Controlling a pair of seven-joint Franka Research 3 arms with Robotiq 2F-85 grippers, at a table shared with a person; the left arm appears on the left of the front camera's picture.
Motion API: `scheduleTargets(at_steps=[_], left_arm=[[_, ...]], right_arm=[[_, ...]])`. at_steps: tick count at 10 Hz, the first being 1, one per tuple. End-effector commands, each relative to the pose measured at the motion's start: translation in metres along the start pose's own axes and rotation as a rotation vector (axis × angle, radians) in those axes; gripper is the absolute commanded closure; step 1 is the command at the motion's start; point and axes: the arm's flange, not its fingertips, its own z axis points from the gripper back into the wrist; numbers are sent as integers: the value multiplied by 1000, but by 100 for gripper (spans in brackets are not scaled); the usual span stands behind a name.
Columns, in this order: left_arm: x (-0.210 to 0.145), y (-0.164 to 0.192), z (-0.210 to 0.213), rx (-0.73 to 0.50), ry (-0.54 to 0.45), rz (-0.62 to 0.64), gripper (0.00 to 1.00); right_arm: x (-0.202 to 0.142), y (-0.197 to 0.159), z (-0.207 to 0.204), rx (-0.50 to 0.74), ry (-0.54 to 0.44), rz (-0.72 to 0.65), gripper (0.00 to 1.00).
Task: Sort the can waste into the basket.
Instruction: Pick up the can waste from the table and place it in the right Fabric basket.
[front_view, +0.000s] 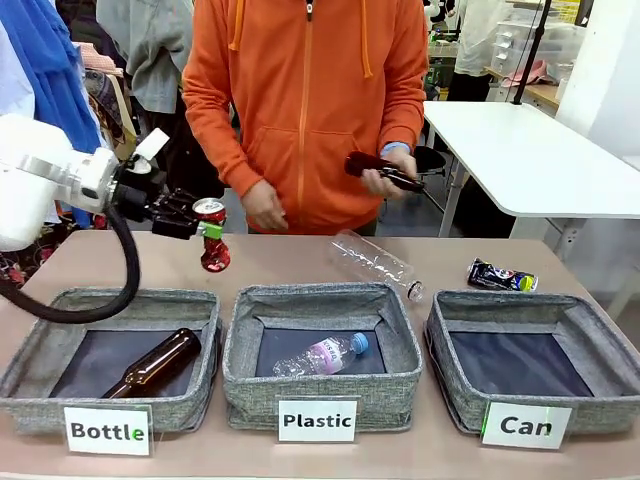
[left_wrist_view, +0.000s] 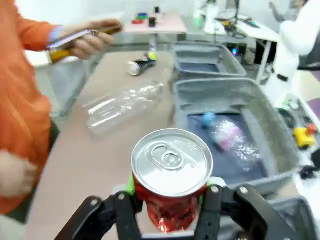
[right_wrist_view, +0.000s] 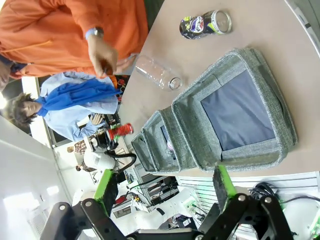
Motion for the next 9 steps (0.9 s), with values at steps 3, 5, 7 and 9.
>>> scheduleTargets(at_steps=[3,5,7,9], left_arm=[[31,-173,70,61,31,-113,58],[31,-142,59,-4,31,-74,58],[31,-142,59,-4,31,-74,58],[40,-159,59,55,98,-65,53]], right_arm=[[0,-1,1,2,6,20,0],[0,-1,1,2,6,20,0],[0,-1,1,2,6,20,0],[0,-1,1,2,6,20,0]])
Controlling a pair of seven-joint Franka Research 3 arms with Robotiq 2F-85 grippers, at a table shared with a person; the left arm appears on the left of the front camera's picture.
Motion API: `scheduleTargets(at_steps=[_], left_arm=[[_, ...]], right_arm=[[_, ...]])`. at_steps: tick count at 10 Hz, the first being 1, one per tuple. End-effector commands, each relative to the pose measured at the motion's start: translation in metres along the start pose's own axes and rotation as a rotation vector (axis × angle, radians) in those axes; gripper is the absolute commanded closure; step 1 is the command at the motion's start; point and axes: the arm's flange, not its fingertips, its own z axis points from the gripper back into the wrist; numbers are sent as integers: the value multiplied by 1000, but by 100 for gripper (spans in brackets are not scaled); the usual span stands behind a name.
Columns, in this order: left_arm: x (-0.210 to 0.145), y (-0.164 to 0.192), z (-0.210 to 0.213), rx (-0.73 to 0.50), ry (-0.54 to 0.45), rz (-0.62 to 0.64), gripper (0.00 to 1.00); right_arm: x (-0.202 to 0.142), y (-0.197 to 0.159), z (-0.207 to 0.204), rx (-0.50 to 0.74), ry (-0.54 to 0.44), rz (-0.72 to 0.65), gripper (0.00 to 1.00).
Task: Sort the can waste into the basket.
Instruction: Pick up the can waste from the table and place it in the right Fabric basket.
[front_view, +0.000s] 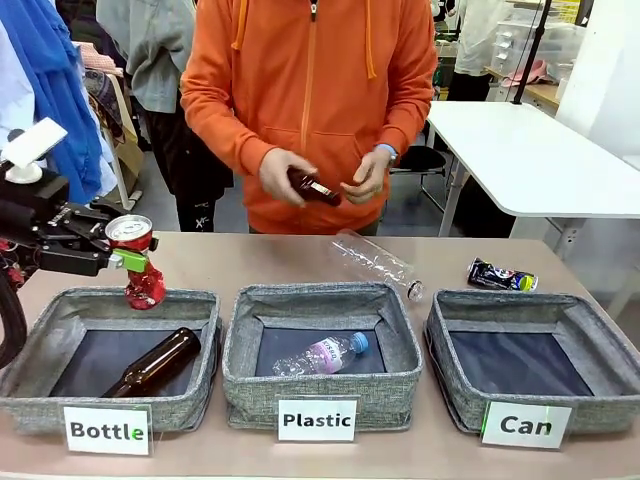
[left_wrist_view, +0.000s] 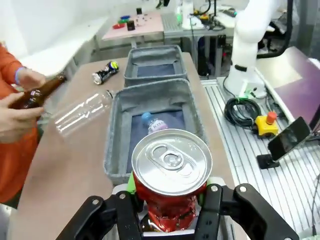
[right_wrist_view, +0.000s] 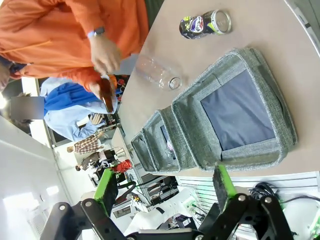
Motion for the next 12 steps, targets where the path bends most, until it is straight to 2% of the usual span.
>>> scheduleTargets(at_steps=[1,2,3,5,6,7,9,11,12], left_arm=[[31,-4,-1,95,165,1,53],[58,-9,13,104,209,-45,53],[69,-19,52,97,259,-88,53],[46,-60,193,164,358,-34,53],[31,-87,244,199,356,6,53],[21,-112,277,235,352,4,53],[-9,-158,319,389,321,114,53],[-46,-192,337,439,221,141,53],[-58,-205,337,466,211,171,53]], right_arm=[[0,-1,2,3,5,20,0],[0,-1,2,3,5,20,0],[0,-1,2,3,5,20,0],[0,-1,2,3,5,20,0],[0,-1,2,3,5,20,0],[0,-1,2,3,5,20,0],[0,-1,2,3,5,20,0],[0,-1,2,3,5,20,0],[0,-1,2,3,5,20,0]])
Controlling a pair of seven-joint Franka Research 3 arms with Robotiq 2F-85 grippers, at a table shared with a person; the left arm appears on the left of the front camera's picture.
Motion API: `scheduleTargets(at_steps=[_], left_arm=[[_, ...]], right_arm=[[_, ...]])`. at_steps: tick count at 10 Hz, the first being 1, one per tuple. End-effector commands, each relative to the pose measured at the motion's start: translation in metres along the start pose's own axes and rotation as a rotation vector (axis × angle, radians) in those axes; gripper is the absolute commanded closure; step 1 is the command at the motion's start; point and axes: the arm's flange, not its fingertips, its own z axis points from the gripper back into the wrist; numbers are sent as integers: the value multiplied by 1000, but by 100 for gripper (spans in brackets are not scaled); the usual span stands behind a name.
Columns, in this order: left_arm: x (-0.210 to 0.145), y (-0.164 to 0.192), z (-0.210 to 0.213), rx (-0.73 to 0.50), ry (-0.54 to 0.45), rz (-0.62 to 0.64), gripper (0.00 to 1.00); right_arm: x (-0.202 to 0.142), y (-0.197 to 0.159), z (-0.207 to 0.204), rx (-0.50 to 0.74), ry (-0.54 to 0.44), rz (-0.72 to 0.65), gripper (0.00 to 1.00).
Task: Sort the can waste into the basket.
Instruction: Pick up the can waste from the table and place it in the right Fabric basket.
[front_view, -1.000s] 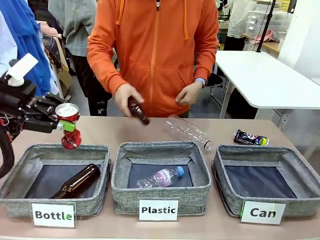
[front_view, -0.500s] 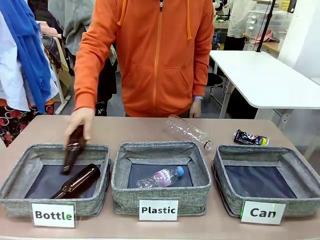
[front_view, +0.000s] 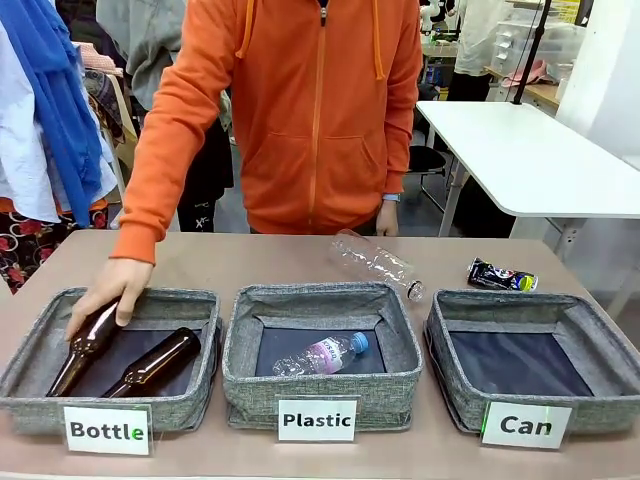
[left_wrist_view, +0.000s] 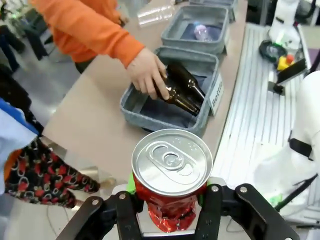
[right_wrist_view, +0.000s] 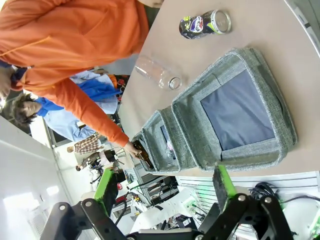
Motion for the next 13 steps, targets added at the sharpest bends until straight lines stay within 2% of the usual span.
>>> scheduleTargets(at_steps=[1,4,7,9,12,13], left_arm=[[-9,-12,-4,22,-49,-12,53],[13,-14,-16,55,-29,-11,53],[81,-16,-56,33,-11,-61,53],[139,-14,-111,-79,14,-144,53],[241,-25,-235,-340,40,-376,53],[278,-39,-287,-459,1,-473,53]], right_arm=[[0,-1,2,3,5,21,0],[0,-1,2,3,5,21,0],[0,-1,2,3,5,21,0],[0,-1,2,3,5,21,0],[0,-1,2,3,5,21,0],[0,-1,2,3,5,21,0]])
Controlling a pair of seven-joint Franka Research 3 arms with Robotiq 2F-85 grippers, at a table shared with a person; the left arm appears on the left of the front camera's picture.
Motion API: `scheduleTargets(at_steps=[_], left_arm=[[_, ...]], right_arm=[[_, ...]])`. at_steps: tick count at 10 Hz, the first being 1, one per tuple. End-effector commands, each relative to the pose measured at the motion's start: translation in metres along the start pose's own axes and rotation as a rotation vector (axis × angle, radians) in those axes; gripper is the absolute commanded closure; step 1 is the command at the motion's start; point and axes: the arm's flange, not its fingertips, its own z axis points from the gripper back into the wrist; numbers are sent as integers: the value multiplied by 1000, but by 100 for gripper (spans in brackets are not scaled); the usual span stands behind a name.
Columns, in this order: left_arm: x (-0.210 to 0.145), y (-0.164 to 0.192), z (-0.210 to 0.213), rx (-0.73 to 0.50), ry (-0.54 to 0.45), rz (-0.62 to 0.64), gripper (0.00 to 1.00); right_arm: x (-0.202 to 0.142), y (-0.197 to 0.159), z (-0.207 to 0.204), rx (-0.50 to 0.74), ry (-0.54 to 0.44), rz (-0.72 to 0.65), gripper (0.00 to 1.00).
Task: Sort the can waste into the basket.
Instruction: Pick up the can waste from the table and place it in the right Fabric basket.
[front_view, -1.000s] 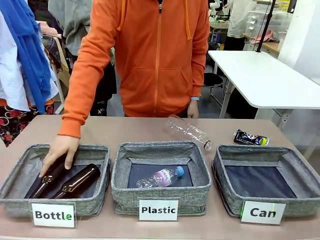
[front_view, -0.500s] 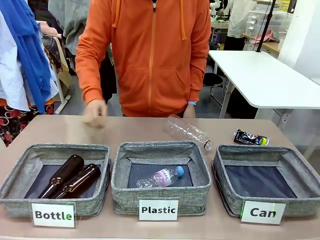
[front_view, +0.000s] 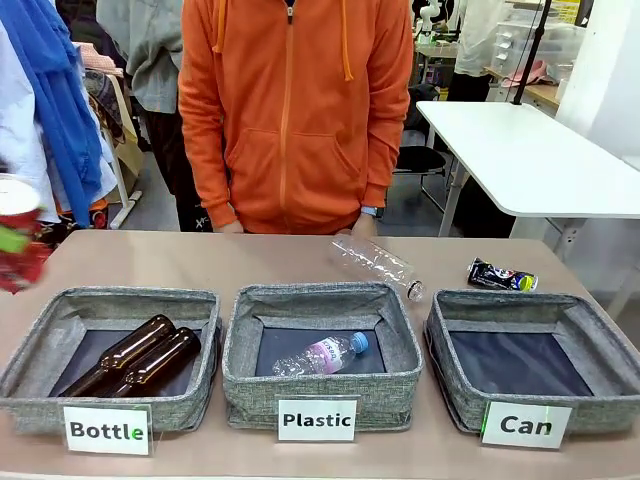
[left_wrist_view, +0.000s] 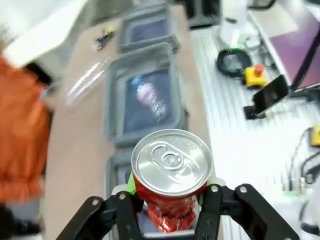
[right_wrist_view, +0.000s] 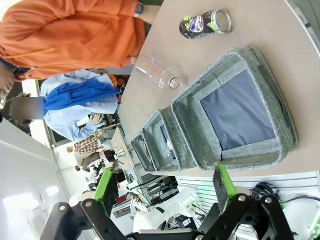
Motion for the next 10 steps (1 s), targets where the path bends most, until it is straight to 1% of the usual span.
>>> scheduleTargets(at_steps=[1,2,3,4,5,6,7,8,9,10], left_arm=[[46,53,-65,-137,-49,-134,53],[82,70,-108,-141,-61,-177,53],[118,82,-151,-210,-74,-221,53],[155,91,-194,-241,-61,-220,53],[191,100,-240,-247,-33,-231,53],[218,108,-273,-186,-42,-220,53],[235,123,-300,-70,-19,-196,53],[240,138,-325,-102,-38,-138,53],[232,150,-348,-115,-42,-101,53],[209,155,-347,-307,-140,-32,53]], right_arm=[[0,-1,2,4,4,20,0],[0,-1,2,4,4,20,0],[0,-1,2,4,4,20,0],[0,-1,2,4,4,20,0],[0,-1,2,4,4,20,0],[0,-1,2,4,4,20,0],[0,-1,2,4,4,20,0],[0,-1,2,4,4,20,0],[0,-1,2,4,4,20,0],[0,-1,2,4,4,20,0]])
